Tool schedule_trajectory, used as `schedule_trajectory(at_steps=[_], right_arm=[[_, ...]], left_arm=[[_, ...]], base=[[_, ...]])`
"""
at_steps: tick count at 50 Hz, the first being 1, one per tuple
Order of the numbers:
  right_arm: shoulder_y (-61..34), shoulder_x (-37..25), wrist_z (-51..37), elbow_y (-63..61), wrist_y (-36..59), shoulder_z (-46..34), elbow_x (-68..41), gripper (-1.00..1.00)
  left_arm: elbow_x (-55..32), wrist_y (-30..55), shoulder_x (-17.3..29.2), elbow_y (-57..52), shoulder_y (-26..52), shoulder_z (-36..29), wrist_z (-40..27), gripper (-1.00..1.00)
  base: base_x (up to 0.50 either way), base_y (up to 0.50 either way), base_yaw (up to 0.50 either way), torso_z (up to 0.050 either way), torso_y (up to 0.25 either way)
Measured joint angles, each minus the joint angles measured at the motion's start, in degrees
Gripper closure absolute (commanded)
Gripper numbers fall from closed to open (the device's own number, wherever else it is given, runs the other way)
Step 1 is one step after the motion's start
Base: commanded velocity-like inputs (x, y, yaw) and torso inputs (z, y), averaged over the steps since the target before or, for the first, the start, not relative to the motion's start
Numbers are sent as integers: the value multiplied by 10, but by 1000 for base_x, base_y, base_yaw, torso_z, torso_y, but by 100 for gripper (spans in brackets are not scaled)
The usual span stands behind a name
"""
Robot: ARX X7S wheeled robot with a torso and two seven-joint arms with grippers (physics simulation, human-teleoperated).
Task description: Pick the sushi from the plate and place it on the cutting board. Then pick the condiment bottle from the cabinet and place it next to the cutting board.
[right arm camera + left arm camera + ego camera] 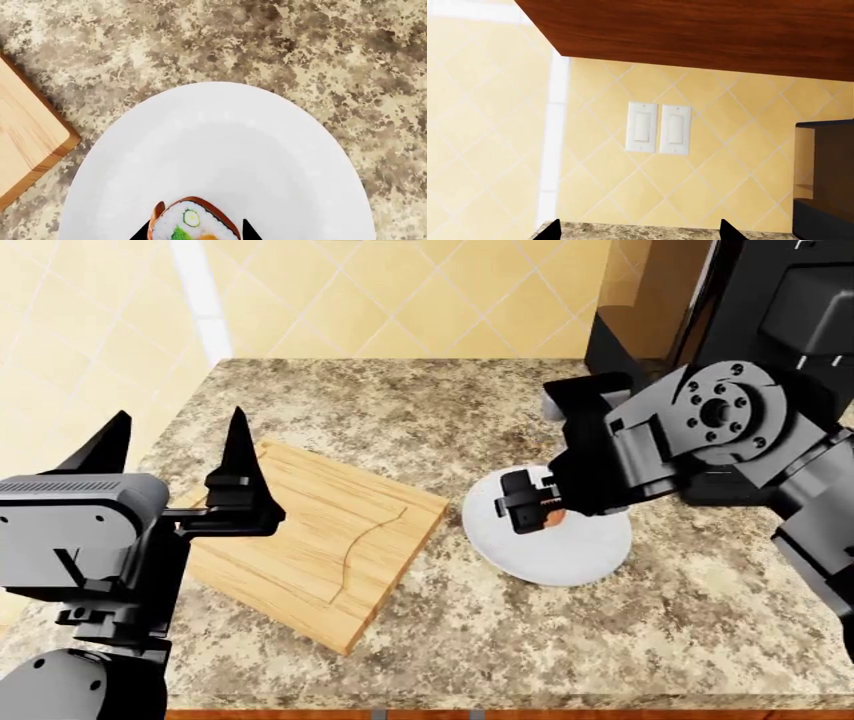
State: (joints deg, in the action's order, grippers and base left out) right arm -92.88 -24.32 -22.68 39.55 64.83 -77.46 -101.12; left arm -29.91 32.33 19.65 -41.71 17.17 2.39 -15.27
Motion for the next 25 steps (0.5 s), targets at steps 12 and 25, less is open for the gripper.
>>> schedule_trajectory(at_steps=[12, 25], right_arm=[[-22, -15, -27, -44, -30, 24, -5, 100], [-40, -3, -37, -113, -71, 49, 4, 100]], left_arm=[[-4, -1, 3, 0, 0, 1, -3, -100], [-17, 3, 7, -11, 0, 14, -10, -100]], base=[[0, 0, 0, 0, 0], [0, 0, 0, 0, 0]])
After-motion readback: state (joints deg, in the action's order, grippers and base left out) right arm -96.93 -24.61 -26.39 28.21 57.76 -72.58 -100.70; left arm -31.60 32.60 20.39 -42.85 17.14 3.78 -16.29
